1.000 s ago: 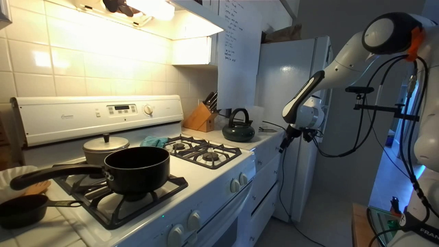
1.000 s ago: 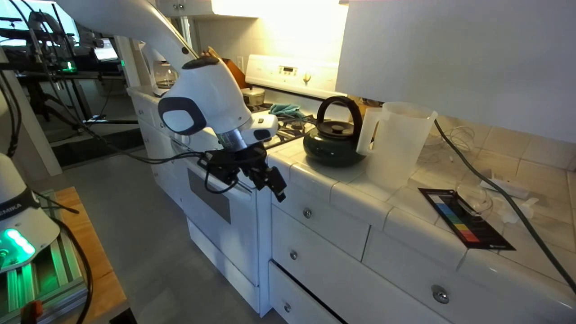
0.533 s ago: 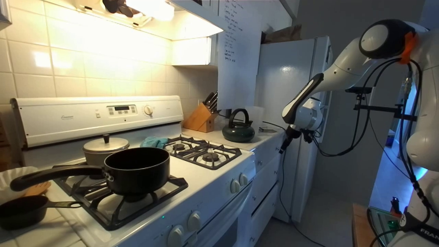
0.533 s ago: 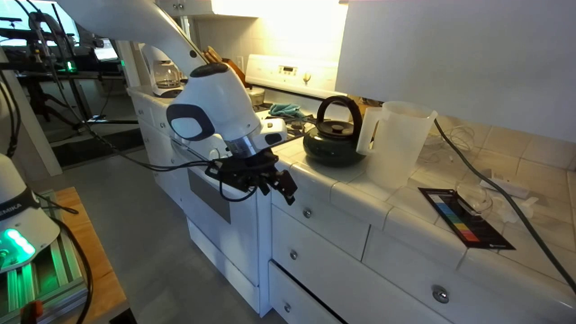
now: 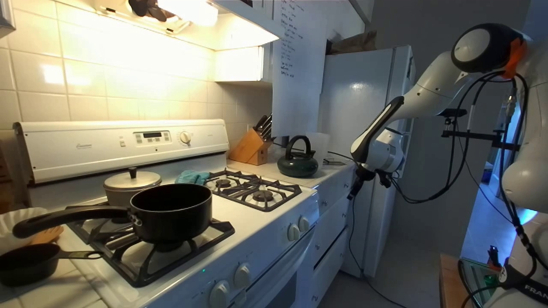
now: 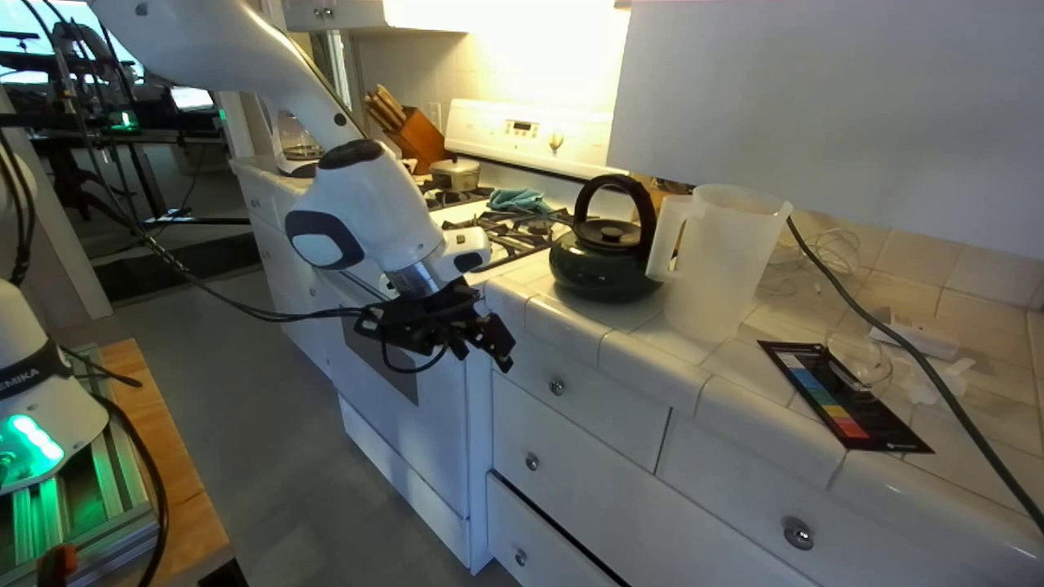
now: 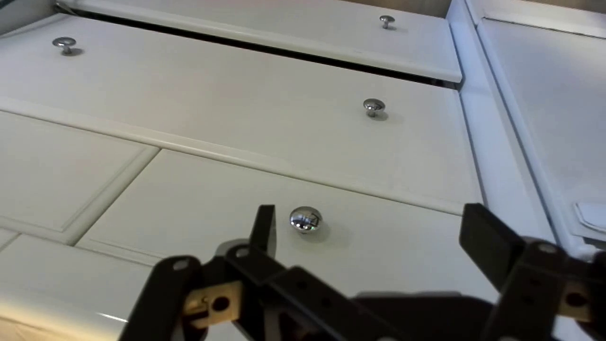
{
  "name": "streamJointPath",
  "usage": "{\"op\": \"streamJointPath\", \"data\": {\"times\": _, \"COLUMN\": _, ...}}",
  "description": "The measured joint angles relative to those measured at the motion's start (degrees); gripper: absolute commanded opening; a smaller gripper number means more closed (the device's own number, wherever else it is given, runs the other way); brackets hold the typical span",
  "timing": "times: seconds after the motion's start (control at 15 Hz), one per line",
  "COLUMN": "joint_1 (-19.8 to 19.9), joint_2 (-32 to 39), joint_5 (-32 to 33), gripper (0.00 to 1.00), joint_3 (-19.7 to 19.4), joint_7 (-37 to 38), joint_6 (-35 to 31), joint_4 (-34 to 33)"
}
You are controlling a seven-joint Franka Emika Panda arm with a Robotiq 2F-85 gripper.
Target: Pull open the drawer and take out the clear bottle
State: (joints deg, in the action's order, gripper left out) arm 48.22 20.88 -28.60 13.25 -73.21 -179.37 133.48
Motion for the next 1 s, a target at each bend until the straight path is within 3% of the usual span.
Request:
{"op": "streamJointPath", "data": {"times": 0.33, "joint_1": 11.82, "joint_2": 4.34, "joint_5": -1.83, "gripper": 1.00, "joint_3": 12.68, "joint_7": -1.65, "joint_6": -8.07, "joint_4": 3.65}}
{"op": "streamJointPath", "data": {"times": 0.6, "joint_1": 25.07, "joint_2": 11.43, "joint_5": 1.51, "gripper": 1.00, "joint_3": 21.86, "joint_7": -4.91, "joint_6": -9.01, "joint_4": 2.14}}
{"op": "streamJointPath", "data": {"times": 0.8, "joint_1": 32.34, "joint_2": 17.47, "joint_5": 12.90, "gripper": 1.00, "joint_3": 22.98, "joint_7": -7.47, "joint_6": -8.54, "joint_4": -0.97}}
{"op": "streamJointPath", "data": {"times": 1.0, "joint_1": 35.28, "joint_2": 23.17, "joint_5": 26.34, "gripper": 1.00, "joint_3": 20.63, "joint_7": -6.37, "joint_6": -6.41, "joint_4": -5.70}}
